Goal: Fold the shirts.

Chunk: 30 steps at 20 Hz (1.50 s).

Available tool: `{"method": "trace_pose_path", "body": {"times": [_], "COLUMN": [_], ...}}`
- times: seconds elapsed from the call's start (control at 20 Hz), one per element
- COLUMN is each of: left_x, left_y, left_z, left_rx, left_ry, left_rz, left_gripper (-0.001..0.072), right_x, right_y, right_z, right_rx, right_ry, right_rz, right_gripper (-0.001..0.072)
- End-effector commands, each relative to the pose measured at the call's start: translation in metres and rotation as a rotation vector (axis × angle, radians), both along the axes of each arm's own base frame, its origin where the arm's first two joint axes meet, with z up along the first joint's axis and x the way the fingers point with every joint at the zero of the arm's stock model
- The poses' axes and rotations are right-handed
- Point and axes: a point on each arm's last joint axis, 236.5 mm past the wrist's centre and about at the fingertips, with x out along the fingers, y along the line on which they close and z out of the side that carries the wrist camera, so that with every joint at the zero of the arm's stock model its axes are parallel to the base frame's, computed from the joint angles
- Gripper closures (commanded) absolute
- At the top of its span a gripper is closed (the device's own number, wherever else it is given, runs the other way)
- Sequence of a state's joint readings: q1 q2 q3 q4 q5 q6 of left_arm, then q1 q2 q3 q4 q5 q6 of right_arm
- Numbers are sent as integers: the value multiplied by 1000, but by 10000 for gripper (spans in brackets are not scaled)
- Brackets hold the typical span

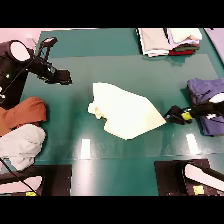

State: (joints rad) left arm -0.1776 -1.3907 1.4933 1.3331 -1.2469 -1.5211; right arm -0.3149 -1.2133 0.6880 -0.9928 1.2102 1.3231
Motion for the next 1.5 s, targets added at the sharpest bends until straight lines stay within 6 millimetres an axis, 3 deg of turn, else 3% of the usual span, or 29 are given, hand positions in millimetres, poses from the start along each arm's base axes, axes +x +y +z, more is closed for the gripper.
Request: {"method": "trace_pose_path", "body": {"times": [0.0, 0.1, 0.15, 0.35, 0.6, 0.8, 0.95, 1.0, 1.05, 1.1, 1.2, 1.3, 1.4, 1.45], "left_x": [-2, -2, -3, -20, -47, -52, -53, -53, -52, -51, -46, -27, 5, 18], "left_y": [0, -1, -4, -42, -69, -106, -114, -114, -112, -110, -100, -78, -45, -26], "left_z": [-3, -3, -3, -22, -90, -125, -140, -142, -143, -143, -142, -119, -68, -32], "left_rx": [-7, -10, -24, -183, -241, -257, -249, -246, -242, -238, -209, -186, -160, -145], "left_ry": [12, 13, 16, 74, 218, 258, 275, 280, 279, 276, 265, 200, 44, -53], "left_rz": [0, 0, -6, -84, -90, -115, -118, -113, -112, -112, -108, -65, -6, 17], "left_gripper": [158, 158, 158, 158, 158, 158, 160, 223, 480, 674, 686, 686, 686, 686], "right_x": [-2, 3, 10, 42, 72, 75, 72, 71, 70, 70, 71, 79, 92, 99], "right_y": [19, 26, 28, 39, 48, 49, 50, 50, 50, 50, 50, 45, 29, 21], "right_z": [-34, -35, -30, 12, 52, 60, 60, 60, 61, 61, 66, 84, 117, 141], "right_rx": [-17, -39, -44, -34, -41, -38, -32, -30, -30, -29, -34, -62, -137, -177], "right_ry": [38, 14, -7, -93, -190, -197, -186, -182, -182, -182, -198, -273, -375, -439], "right_rz": [44, 89, 104, 180, 233, 237, 244, 246, 247, 247, 246, 232, 231, 229], "right_gripper": [335, 622, 693, 693, 693, 693, 693, 693, 693, 693, 693, 694, 693, 694]}}
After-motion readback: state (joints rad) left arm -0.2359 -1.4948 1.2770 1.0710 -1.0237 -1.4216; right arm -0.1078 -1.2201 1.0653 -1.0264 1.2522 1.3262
